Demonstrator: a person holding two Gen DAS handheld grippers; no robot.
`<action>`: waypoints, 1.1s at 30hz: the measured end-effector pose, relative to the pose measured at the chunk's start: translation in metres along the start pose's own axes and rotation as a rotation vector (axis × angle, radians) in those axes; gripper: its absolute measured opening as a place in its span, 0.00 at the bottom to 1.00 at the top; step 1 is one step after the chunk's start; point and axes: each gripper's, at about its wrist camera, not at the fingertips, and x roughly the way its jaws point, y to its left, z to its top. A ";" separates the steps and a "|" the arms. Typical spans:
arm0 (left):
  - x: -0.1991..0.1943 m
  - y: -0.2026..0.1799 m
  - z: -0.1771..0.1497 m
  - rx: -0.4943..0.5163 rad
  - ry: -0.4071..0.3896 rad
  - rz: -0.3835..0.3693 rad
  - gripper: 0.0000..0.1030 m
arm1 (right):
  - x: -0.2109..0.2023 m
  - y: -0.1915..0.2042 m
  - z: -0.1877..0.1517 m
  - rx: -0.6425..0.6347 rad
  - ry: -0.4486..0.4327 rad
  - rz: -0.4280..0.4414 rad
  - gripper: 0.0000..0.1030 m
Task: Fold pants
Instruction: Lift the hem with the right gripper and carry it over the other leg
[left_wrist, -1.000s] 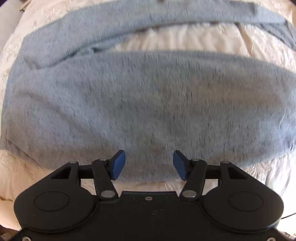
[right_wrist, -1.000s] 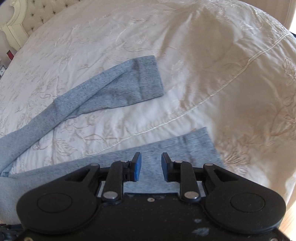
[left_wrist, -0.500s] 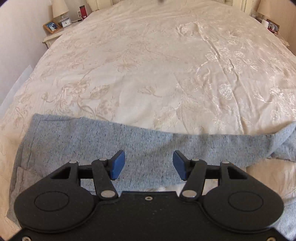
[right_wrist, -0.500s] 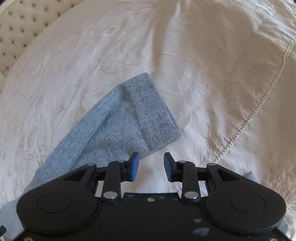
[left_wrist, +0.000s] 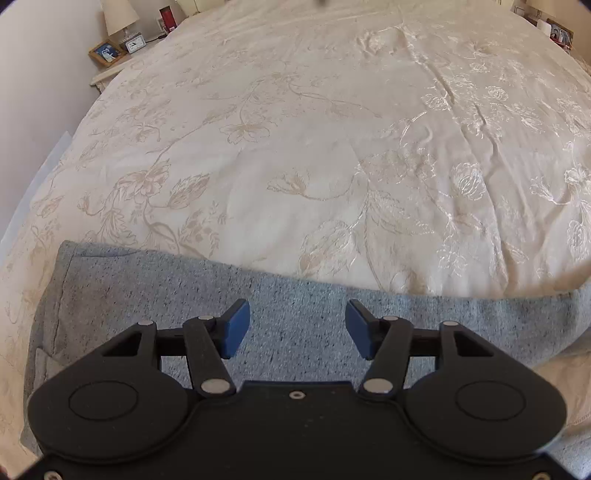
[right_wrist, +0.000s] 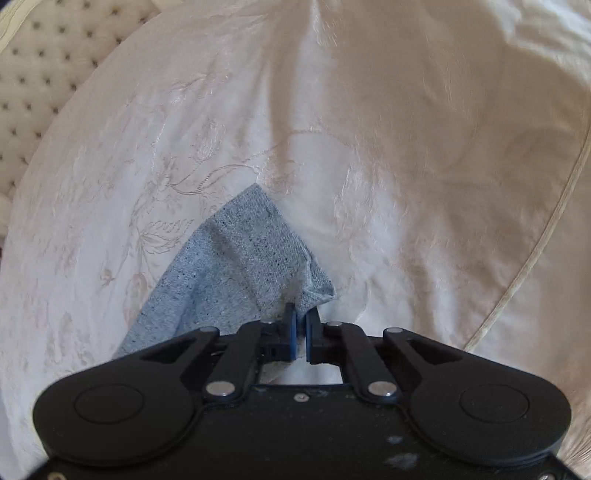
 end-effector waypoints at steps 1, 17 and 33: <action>0.002 -0.001 0.003 0.000 -0.003 0.001 0.61 | -0.001 -0.002 0.002 -0.050 -0.013 -0.035 0.04; 0.005 0.012 0.011 -0.006 0.001 0.002 0.61 | 0.010 0.059 0.065 0.056 0.020 0.073 0.35; 0.014 0.071 0.014 -0.078 0.011 0.066 0.61 | 0.056 0.124 0.077 0.017 0.061 -0.061 0.03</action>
